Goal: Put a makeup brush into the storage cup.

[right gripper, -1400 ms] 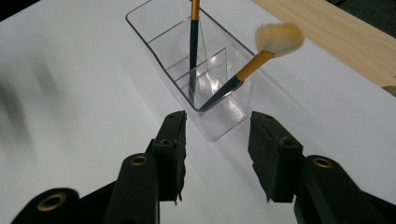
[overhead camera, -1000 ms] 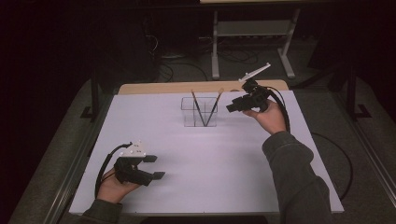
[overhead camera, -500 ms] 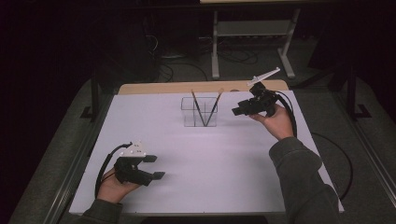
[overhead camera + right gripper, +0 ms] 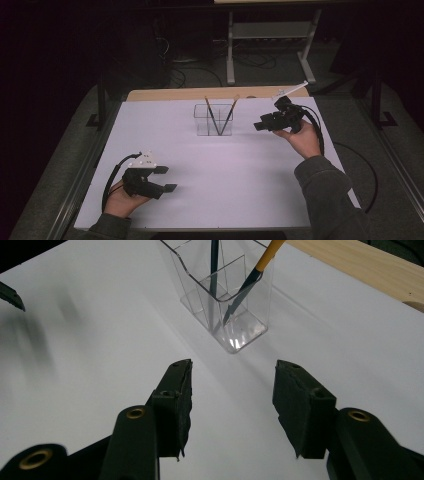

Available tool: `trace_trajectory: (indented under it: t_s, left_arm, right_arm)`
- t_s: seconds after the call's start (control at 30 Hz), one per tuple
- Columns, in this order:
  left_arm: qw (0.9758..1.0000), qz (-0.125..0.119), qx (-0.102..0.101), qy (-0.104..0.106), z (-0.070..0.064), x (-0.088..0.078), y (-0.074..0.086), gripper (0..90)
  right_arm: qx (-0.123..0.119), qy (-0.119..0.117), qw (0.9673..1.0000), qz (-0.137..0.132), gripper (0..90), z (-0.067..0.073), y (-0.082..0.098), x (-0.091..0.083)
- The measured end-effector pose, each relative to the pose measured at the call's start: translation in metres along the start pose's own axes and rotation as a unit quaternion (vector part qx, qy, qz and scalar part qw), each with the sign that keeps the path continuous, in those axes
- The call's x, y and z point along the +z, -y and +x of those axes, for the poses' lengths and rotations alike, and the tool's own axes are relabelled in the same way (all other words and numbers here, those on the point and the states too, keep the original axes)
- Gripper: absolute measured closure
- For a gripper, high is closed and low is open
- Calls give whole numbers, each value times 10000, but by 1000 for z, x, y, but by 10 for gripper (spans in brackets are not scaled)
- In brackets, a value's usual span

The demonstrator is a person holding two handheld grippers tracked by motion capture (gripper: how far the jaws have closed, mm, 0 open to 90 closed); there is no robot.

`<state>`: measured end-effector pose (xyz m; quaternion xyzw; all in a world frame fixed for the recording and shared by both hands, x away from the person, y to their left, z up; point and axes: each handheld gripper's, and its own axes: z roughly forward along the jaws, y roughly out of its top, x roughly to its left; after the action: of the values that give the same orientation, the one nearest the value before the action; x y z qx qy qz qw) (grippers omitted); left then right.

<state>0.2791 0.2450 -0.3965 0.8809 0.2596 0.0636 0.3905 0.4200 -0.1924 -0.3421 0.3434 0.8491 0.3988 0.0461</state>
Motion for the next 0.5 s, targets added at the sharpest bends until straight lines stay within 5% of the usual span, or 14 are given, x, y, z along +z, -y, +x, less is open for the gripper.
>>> trace_trajectory:
  t_s: [0.5]
  left_arm:
    - [10000,-17,-44,-17,1,-1,0,294]
  right_arm:
    - [4,-61,9999,-162,441,7,25,-6]
